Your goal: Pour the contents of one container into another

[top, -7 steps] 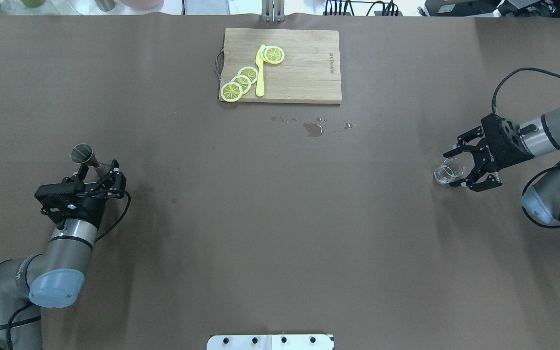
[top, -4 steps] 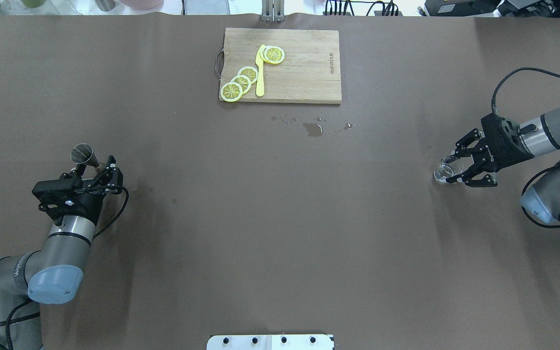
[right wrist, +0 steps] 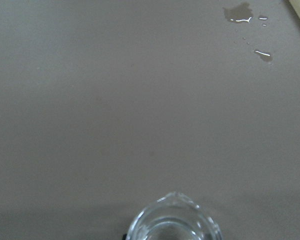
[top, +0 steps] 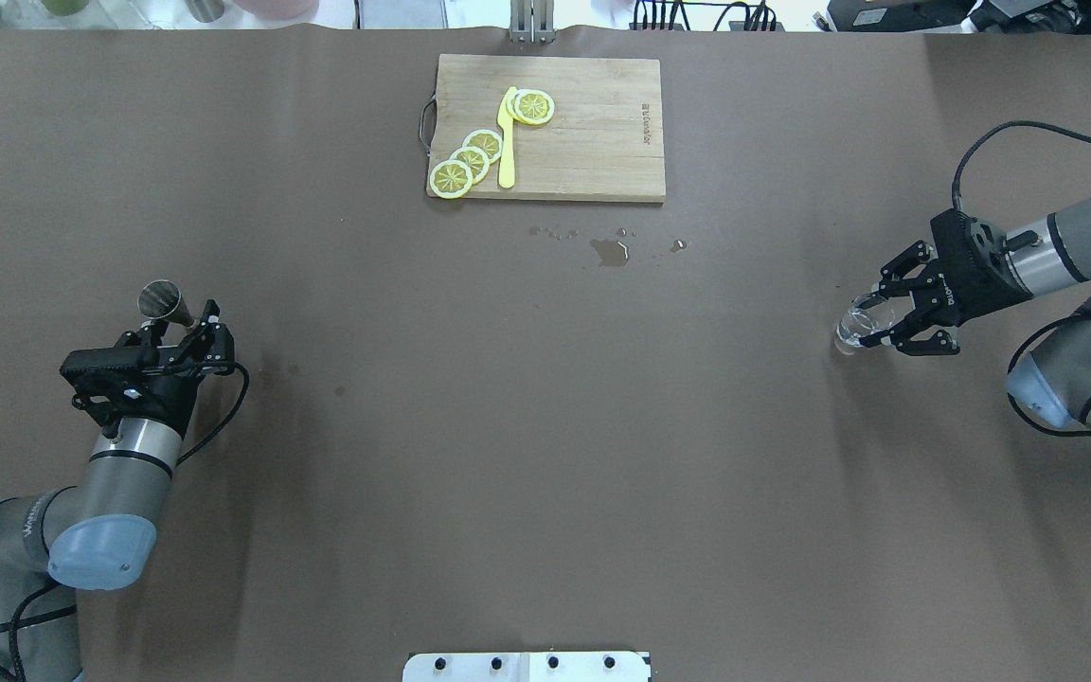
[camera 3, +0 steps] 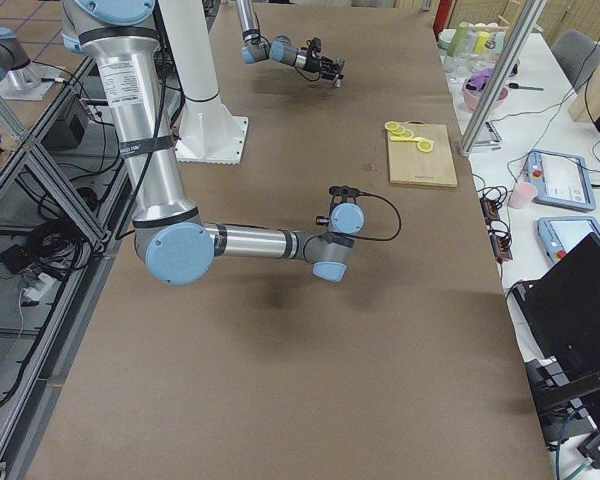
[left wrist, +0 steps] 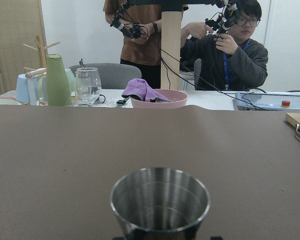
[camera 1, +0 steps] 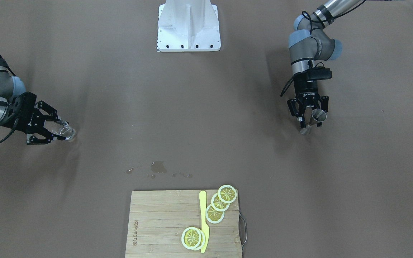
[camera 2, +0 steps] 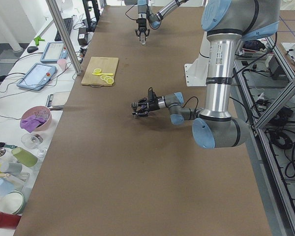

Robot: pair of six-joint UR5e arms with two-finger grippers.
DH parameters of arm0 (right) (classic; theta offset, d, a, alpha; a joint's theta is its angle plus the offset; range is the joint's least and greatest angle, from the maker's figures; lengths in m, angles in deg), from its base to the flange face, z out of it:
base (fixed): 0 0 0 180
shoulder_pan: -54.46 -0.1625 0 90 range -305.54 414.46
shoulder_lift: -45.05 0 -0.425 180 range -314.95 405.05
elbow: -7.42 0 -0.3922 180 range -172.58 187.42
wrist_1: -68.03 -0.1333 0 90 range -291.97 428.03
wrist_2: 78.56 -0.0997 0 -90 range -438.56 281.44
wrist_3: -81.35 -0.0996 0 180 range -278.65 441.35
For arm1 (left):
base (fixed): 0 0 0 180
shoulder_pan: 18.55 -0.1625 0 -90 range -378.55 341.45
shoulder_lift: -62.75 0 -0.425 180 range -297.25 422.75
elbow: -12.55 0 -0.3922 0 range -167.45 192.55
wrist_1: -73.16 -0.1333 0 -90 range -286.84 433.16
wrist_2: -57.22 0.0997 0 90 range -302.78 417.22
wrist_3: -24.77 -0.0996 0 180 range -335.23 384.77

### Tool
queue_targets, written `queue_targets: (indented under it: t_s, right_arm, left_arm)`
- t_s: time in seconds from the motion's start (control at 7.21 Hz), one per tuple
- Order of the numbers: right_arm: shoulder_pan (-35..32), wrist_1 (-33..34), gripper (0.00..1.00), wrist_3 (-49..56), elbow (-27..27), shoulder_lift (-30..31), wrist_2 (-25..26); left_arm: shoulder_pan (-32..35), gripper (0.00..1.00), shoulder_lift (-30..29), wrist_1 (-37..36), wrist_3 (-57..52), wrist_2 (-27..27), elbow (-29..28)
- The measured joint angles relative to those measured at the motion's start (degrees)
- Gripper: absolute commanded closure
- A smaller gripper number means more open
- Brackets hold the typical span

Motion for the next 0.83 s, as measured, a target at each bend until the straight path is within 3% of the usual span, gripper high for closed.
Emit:
queue_targets:
  t_s: [0.42, 0.83]
  right_arm:
    - [-1.26, 1.12, 1.00, -9.82, 2.41, -1.38, 3.25]
    - [-1.92, 6.74, 1.00, -14.63, 2.56, -6.58, 5.35]
  left_arm:
    - [0.19, 0.38, -0.04, 2.52, -0.61, -0.10, -1.73]
    - [0.28, 0.38, -1.27, 3.23, -1.89, -0.06, -1.94]
